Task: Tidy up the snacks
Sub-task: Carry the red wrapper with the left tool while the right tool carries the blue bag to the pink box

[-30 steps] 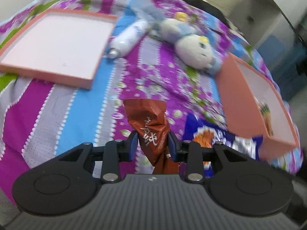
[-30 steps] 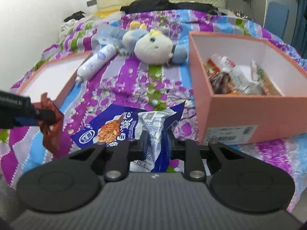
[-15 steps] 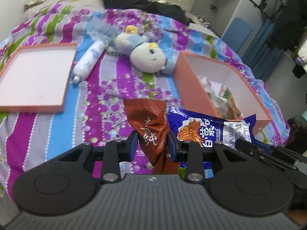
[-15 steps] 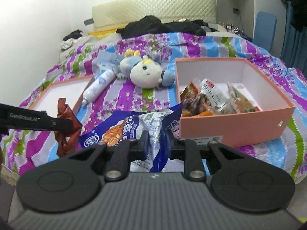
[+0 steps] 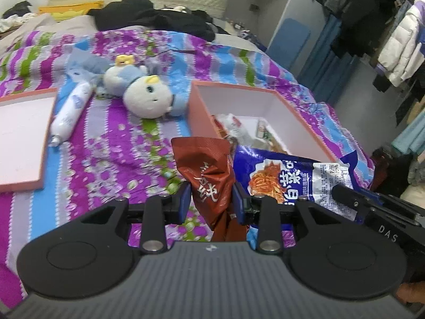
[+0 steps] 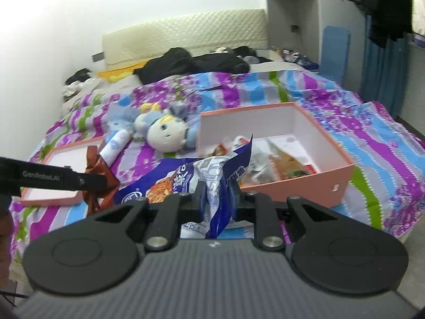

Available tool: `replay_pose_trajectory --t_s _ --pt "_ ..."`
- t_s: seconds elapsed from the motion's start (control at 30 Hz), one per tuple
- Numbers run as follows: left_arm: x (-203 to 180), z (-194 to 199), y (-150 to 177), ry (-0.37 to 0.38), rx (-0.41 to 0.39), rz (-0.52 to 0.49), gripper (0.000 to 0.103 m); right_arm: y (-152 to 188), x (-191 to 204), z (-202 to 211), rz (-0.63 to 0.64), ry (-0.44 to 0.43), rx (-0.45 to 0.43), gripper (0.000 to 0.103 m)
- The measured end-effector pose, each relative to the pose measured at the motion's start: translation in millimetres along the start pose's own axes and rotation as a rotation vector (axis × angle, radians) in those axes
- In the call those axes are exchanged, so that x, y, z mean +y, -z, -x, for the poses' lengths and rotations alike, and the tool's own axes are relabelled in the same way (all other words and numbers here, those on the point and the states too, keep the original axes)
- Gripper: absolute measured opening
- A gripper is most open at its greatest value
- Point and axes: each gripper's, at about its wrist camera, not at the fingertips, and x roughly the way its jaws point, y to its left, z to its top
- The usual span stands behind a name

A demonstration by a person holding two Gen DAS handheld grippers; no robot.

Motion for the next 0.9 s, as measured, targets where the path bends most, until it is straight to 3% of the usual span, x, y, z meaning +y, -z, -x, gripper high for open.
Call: replay_pose_trajectory --t_s 0.37,0.6,0.9 --pt "-45 -74 -70 0.067 -0.002 -0.075 0.038 -44 -53 -43 -0.045 0.027 -0.051 0.015" --pt "-56 -144 -119 0.086 0.056 -0.109 0.039 -78 -75 -96 -0.075 0.000 -0.078 0.015" --pt "-58 -239 -152 0.095 0.134 -0.108 0.039 -86 -102 -190 -0.110 -0.014 0.016 0.015"
